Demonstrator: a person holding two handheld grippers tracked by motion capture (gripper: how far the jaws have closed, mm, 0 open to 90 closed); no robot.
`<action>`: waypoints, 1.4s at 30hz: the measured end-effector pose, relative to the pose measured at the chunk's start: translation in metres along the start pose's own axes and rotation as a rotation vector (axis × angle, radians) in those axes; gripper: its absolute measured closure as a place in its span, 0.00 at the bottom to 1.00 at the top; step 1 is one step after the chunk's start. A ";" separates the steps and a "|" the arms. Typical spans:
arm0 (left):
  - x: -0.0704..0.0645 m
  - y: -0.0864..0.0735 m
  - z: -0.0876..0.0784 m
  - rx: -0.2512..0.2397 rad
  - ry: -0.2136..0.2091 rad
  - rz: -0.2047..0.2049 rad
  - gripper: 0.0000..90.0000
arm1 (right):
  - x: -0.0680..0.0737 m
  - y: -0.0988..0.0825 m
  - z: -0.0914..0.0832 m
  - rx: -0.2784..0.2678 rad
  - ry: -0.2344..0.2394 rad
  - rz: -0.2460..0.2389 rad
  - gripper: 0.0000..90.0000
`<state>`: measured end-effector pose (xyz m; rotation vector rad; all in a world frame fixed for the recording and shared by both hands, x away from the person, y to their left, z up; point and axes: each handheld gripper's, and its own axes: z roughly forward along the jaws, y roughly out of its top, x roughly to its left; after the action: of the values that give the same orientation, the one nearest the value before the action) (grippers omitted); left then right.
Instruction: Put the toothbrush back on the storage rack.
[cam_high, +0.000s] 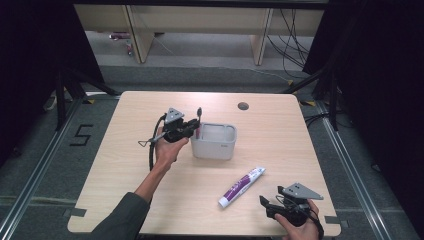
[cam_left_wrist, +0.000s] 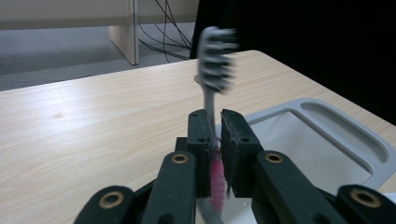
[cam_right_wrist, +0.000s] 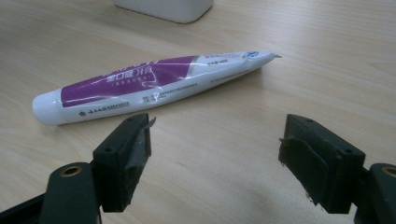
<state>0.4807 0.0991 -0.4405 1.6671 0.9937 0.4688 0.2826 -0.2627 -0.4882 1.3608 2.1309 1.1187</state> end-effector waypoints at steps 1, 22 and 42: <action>0.000 0.001 -0.001 -0.004 0.004 -0.004 0.90 | 0.000 0.000 0.000 0.002 0.004 0.004 0.28; -0.003 0.012 -0.027 0.012 -0.030 0.029 0.80 | 0.000 0.000 -0.001 -0.001 -0.009 -0.002 0.28; -0.009 0.005 -0.082 0.119 -0.081 0.000 0.54 | 0.001 0.000 0.000 -0.013 -0.012 -0.001 0.28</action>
<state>0.4177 0.1403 -0.4066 1.7782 0.9778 0.3444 0.2824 -0.2618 -0.4886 1.3569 2.1120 1.1199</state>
